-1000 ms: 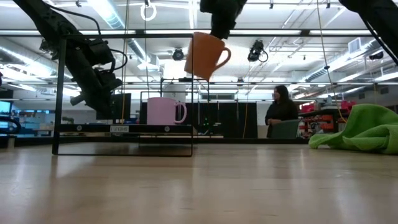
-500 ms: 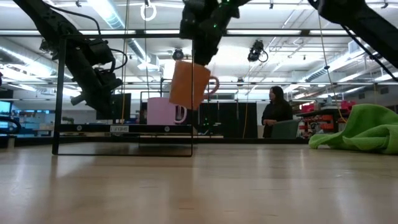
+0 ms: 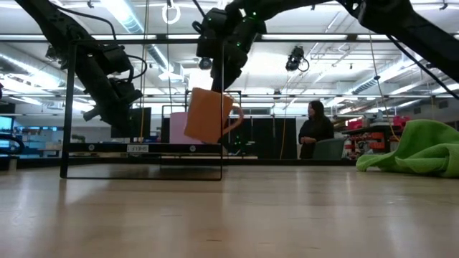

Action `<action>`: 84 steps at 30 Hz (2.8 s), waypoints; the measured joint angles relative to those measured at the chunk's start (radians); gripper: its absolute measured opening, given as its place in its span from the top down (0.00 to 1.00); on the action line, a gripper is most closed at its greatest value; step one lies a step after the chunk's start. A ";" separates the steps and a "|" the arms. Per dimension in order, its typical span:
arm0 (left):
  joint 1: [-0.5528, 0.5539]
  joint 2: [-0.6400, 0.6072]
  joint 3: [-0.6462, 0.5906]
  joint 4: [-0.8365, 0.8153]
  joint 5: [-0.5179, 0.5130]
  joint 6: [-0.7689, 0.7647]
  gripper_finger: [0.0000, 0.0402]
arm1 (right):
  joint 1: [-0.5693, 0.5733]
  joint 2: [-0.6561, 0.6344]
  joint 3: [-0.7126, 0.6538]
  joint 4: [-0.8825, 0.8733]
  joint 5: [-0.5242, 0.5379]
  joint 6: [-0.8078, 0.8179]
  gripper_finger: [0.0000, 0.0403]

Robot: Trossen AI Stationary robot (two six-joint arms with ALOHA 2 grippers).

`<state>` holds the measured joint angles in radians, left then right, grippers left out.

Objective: Stack small to large cups/mugs on shelf
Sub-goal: Put the orange mug on the shelf

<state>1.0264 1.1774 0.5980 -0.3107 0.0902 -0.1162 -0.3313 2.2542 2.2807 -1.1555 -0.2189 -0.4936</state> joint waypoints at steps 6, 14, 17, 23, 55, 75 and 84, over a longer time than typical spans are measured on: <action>-0.001 0.000 0.000 0.000 0.000 0.000 0.96 | 0.000 0.014 0.000 0.009 0.000 -0.007 0.98; -0.001 0.000 0.000 0.005 0.000 0.006 0.96 | 0.000 0.012 0.000 0.009 0.002 -0.004 0.98; -0.001 0.000 0.000 0.005 0.000 0.007 0.94 | 0.000 0.012 0.000 0.011 0.001 -0.004 0.98; -0.001 0.000 0.000 0.005 0.000 0.008 0.96 | 0.000 0.012 0.000 0.012 0.001 0.004 0.96; -0.001 0.000 0.000 0.004 0.000 0.006 0.95 | 0.000 0.010 0.000 0.036 -0.023 0.030 0.92; -0.001 0.000 0.000 0.004 0.000 0.006 0.94 | 0.002 0.010 0.000 0.036 -0.023 0.048 0.91; -0.001 0.000 0.000 0.003 0.001 0.007 0.95 | 0.011 0.031 0.000 0.066 -0.025 0.076 0.85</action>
<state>1.0252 1.1778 0.5980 -0.3074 0.0907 -0.1093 -0.3202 2.2852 2.2807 -1.0891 -0.2435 -0.4179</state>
